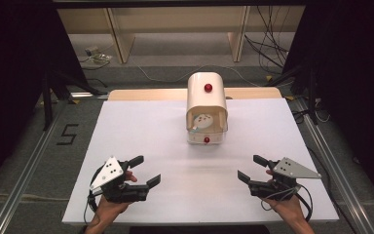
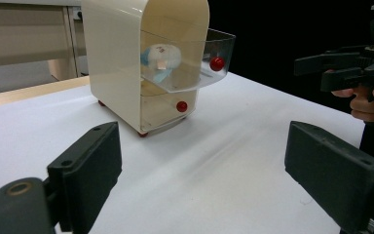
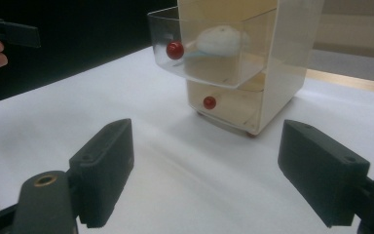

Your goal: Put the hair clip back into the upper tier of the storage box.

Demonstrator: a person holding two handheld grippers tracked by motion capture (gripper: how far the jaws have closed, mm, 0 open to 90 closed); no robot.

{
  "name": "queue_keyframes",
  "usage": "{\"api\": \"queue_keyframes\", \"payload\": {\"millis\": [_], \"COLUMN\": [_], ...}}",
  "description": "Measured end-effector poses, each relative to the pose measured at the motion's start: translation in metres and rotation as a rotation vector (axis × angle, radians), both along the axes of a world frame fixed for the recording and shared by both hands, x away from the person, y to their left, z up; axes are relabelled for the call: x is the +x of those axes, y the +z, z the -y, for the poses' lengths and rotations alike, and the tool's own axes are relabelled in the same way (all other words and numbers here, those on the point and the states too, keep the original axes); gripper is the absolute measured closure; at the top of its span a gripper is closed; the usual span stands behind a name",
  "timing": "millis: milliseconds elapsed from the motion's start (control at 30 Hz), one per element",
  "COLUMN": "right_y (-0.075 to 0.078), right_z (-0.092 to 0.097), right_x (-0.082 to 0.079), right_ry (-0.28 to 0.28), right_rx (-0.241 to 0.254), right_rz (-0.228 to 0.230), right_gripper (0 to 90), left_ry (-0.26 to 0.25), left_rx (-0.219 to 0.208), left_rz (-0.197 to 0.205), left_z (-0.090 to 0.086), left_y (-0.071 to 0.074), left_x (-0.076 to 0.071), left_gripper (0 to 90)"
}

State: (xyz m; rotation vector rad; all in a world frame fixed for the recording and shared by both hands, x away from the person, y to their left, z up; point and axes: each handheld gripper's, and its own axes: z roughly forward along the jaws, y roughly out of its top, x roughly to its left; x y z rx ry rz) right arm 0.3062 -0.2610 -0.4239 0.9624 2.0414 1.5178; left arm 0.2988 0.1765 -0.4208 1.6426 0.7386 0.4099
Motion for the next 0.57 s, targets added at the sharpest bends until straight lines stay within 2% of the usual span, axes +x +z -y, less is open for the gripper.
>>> {"api": "queue_keyframes", "payload": {"millis": [567], "right_y": [0.0008], "right_z": [0.0002], "right_x": [0.0003], "right_ry": [-0.004], "right_rx": [0.003], "right_rz": [0.009], "right_gripper": [21.8], "left_ry": [-0.001], "left_rx": [0.004], "left_rz": [0.002], "left_z": [0.0002], "left_y": [-0.0001], "left_x": [0.0001], "left_gripper": [13.1]}}
